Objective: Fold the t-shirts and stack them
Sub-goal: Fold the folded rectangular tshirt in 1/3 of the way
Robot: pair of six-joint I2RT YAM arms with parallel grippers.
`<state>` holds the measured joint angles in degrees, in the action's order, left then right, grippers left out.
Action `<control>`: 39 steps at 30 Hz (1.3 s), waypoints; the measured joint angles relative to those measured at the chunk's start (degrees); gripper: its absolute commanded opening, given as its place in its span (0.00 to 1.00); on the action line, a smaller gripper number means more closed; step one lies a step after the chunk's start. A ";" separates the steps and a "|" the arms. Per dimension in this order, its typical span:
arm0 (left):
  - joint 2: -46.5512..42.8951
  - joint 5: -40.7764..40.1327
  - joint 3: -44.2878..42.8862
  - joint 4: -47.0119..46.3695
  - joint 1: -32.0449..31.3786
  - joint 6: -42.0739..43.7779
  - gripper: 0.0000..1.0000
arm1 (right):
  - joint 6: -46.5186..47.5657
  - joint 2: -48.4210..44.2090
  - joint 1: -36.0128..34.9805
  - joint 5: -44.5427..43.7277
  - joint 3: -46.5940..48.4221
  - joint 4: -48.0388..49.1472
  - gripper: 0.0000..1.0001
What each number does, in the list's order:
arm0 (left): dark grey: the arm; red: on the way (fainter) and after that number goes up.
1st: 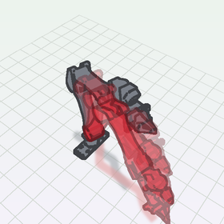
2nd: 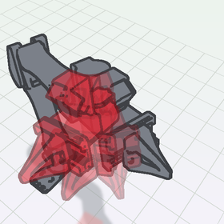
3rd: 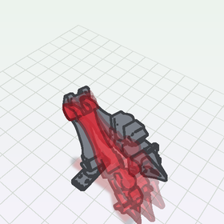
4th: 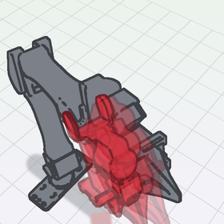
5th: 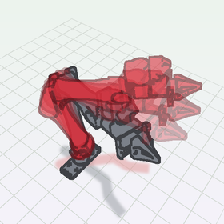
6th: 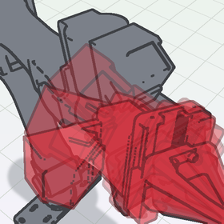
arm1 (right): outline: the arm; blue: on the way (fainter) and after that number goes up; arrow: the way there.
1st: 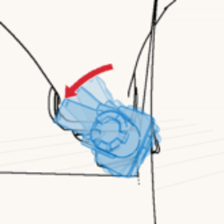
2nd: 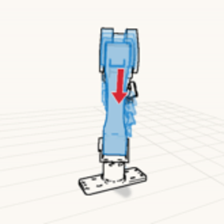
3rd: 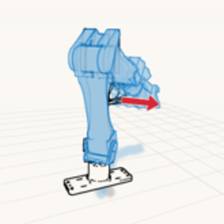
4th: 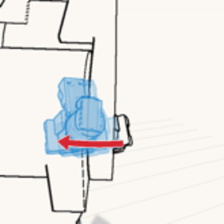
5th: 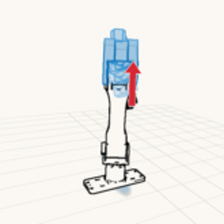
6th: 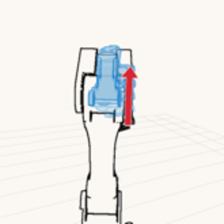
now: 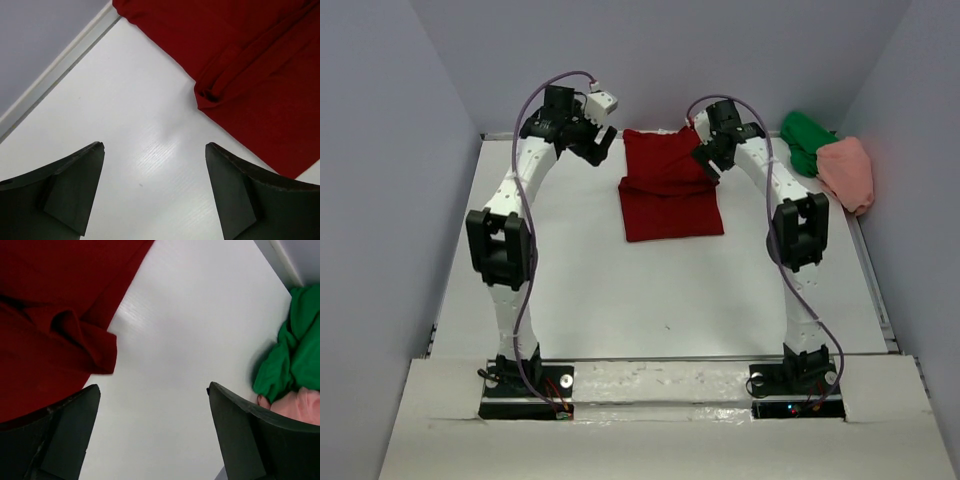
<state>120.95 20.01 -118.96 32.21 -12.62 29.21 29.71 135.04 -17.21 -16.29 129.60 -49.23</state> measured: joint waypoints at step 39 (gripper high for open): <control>-72.39 -0.74 78.14 -17.20 18.91 -1.49 0.99 | -6.29 1.05 0.00 30.84 -8.74 -2.64 0.00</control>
<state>48.56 19.27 -40.82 15.00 6.28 27.73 23.42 136.09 -17.21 14.55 120.86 -51.88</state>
